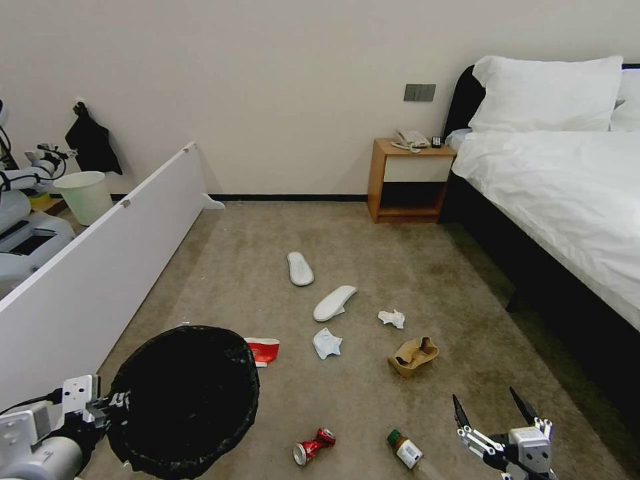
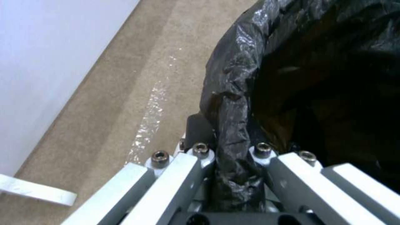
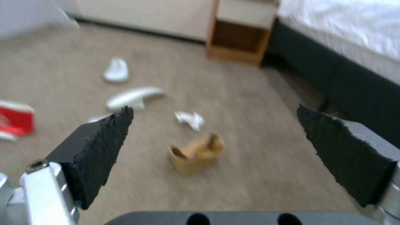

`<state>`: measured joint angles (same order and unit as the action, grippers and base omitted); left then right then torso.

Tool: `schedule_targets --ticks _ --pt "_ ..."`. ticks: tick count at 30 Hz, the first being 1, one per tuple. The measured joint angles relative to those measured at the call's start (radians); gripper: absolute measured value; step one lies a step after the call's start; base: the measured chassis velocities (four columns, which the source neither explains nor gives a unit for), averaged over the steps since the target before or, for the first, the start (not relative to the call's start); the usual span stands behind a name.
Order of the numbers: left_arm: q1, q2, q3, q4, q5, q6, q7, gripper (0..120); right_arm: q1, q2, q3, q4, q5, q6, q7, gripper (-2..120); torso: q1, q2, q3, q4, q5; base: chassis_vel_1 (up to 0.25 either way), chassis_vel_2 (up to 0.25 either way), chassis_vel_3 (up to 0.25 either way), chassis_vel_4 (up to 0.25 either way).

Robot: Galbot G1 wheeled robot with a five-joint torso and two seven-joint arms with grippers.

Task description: Pick up the trash bin, then pick up the garbage from the floor and place it into the trash bin.

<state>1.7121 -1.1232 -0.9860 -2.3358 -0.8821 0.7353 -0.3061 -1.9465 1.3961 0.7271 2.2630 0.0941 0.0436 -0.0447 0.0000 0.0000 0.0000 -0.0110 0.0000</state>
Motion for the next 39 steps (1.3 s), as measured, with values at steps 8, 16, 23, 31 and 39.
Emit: schedule_targets --ticks 8,16,23,31,39 --pt "0.005 -0.003 -0.044 0.015 -0.018 0.000 -0.001 3 0.036 -0.044 -0.016 0.045 0.016 -0.222 0.043 100 0.000 0.000 0.000 0.0001 0.0000 0.000 0.000 0.000 0.000" --pt "0.005 -0.004 -0.069 0.013 -0.029 0.000 -0.002 3 0.068 -0.083 -0.011 -0.008 0.087 -0.276 -0.050 100 0.000 0.000 0.000 0.0001 0.0000 0.000 0.000 0.000 0.000" --pt "0.013 -0.019 -0.072 -0.004 -0.023 0.000 -0.002 3 0.077 -0.175 -0.063 -0.061 0.113 -0.353 -0.053 100 0.000 0.000 0.000 0.0000 0.0001 0.000 0.000 0.000 0.000" --pt "0.035 -0.037 -0.083 -0.019 -0.010 0.000 -0.002 3 0.105 -0.295 -0.124 -0.131 0.157 -0.424 -0.017 100 0.000 0.000 0.000 0.0003 0.0000 0.000 0.000 0.000 0.000" --pt "0.052 -0.048 -0.079 -0.037 0.009 0.000 -0.002 3 0.168 -0.365 -0.190 -0.188 0.192 -0.462 0.002 100 0.000 0.000 0.000 0.0001 0.0000 0.000 0.000 0.000 0.000"
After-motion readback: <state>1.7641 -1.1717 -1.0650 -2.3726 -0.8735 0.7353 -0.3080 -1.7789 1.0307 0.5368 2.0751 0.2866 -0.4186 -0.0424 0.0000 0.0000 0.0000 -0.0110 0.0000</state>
